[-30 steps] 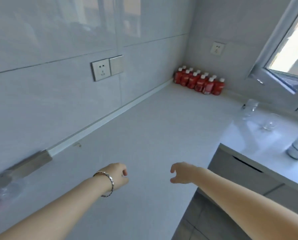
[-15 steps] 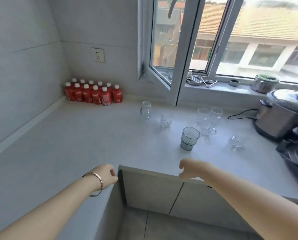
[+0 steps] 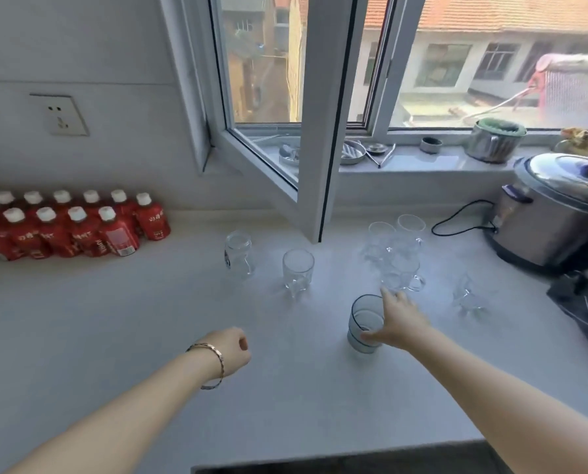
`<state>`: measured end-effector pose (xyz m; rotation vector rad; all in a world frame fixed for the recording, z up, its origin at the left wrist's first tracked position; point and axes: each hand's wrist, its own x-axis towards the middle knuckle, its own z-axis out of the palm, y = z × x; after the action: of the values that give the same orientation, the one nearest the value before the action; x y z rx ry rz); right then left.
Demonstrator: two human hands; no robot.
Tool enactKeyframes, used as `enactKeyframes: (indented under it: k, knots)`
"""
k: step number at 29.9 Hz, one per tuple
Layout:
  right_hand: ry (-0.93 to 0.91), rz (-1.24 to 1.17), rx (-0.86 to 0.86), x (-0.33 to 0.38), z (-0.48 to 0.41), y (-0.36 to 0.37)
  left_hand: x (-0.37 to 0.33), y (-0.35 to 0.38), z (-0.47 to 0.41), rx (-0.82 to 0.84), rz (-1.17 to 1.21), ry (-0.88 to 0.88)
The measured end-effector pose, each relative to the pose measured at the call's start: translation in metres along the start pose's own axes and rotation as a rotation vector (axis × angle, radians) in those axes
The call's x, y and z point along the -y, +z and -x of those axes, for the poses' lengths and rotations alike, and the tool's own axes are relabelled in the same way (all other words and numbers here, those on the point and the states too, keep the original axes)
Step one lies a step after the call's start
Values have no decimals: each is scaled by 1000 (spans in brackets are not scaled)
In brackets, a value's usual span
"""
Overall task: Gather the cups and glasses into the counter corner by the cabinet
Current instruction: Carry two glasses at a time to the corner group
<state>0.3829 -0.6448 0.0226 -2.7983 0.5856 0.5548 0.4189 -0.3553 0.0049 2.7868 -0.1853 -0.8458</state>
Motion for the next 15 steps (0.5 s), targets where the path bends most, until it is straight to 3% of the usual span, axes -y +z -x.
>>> enactKeyframes:
  k: [3,9,12,15]
  knots:
    - [0,-21,100,6,-23,2,-14,-16,-46,-14,-8,37]
    - [-6,-14,93,1,-36,11,-77,-32,-122,-164,196,101]
    - [-19,-1,85,1,-38,12,-102,-31,-156,-203,355,42]
    - [-39,-16,84,-2,-41,12,-113,-24,-176,-159,343,-9]
